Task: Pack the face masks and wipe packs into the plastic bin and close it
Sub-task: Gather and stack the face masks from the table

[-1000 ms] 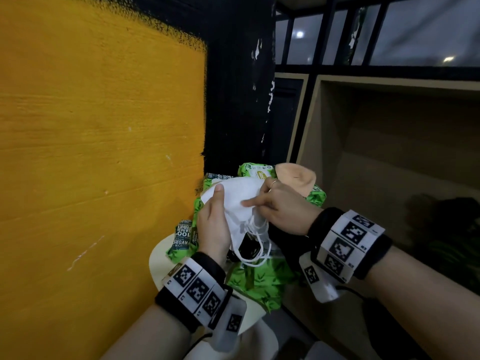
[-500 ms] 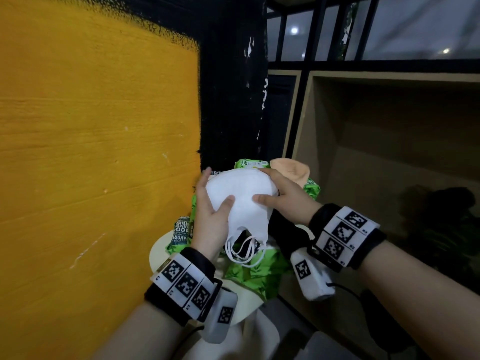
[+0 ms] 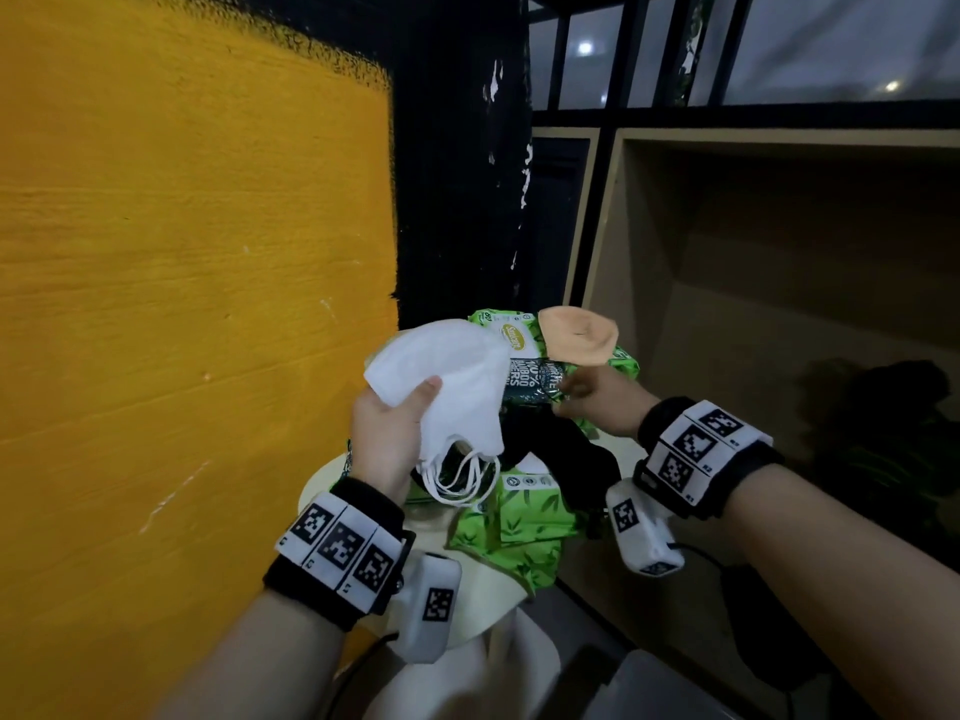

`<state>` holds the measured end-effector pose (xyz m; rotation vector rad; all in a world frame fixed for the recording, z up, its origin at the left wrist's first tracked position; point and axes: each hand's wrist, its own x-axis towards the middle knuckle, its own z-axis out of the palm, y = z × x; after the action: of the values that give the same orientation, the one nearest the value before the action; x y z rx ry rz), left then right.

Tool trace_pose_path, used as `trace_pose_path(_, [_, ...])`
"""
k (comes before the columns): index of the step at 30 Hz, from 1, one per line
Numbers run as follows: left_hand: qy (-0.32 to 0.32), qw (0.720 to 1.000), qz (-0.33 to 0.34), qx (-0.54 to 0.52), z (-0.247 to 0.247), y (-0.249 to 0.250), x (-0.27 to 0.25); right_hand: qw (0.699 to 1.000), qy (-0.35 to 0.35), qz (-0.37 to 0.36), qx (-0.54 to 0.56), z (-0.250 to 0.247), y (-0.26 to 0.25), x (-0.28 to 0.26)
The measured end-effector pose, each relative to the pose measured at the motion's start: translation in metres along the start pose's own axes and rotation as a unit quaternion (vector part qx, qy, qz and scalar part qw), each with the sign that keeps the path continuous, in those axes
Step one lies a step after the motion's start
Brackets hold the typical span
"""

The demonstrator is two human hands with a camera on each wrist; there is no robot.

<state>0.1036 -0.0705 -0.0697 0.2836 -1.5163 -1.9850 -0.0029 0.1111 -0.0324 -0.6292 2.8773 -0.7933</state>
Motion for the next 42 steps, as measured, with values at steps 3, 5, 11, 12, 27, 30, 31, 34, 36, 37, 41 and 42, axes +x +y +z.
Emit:
trace_pose_path(3, [-0.001, 1.000, 0.014, 0.007, -0.004, 0.001, 0.002, 0.988, -0.099, 0.057, -0.100, 0.004, 0.012, -0.006])
trace_pose_path(5, [-0.004, 1.000, 0.017, 0.018, -0.003, 0.001, 0.001, 0.988, -0.114, 0.064, -0.079, 0.009, 0.016, -0.006])
trace_pose_path(11, [-0.010, 1.000, 0.009, 0.009, 0.002, -0.004, -0.001, 0.993, -0.084, 0.065, -0.050, 0.018, 0.014, -0.004])
trace_pose_path(12, [-0.009, 1.000, 0.007, 0.006, 0.002, -0.005, -0.002, 0.994, -0.076, 0.065, -0.050, 0.018, 0.013, -0.002])
trace_pose_path(27, [-0.104, 0.988, -0.045, -0.110, 0.012, -0.007, -0.008, 0.961, 0.161, -0.109, 0.195, -0.009, 0.004, -0.010])
trace_pose_path(30, [-0.150, 0.978, -0.059, -0.131, 0.015, -0.005, -0.012, 0.931, 0.153, -0.146, 0.297, -0.016, 0.001, -0.016])
trace_pose_path(31, [-0.167, 0.975, -0.062, -0.135, 0.016, -0.004, -0.014, 0.921, 0.149, -0.156, 0.324, -0.017, 0.000, -0.018])
trace_pose_path(34, [-0.215, 0.965, -0.070, -0.136, 0.019, -0.001, -0.020, 0.895, 0.134, -0.183, 0.383, -0.019, -0.003, -0.022])
trace_pose_path(36, [-0.239, 0.959, -0.078, -0.133, 0.023, -0.001, -0.025, 0.881, 0.139, -0.191, 0.410, -0.018, -0.005, -0.024])
trace_pose_path(37, [-0.244, 0.957, -0.079, -0.135, 0.025, -0.001, -0.027, 0.874, 0.144, -0.193, 0.422, -0.017, -0.005, -0.024])
trace_pose_path(41, [-0.229, 0.959, -0.078, -0.145, 0.029, -0.001, -0.029, 0.871, 0.165, -0.197, 0.418, -0.013, -0.001, -0.022])
trace_pose_path(42, [-0.226, 0.961, -0.077, -0.143, 0.029, -0.002, -0.029, 0.873, 0.170, -0.195, 0.414, -0.012, -0.001, -0.023])
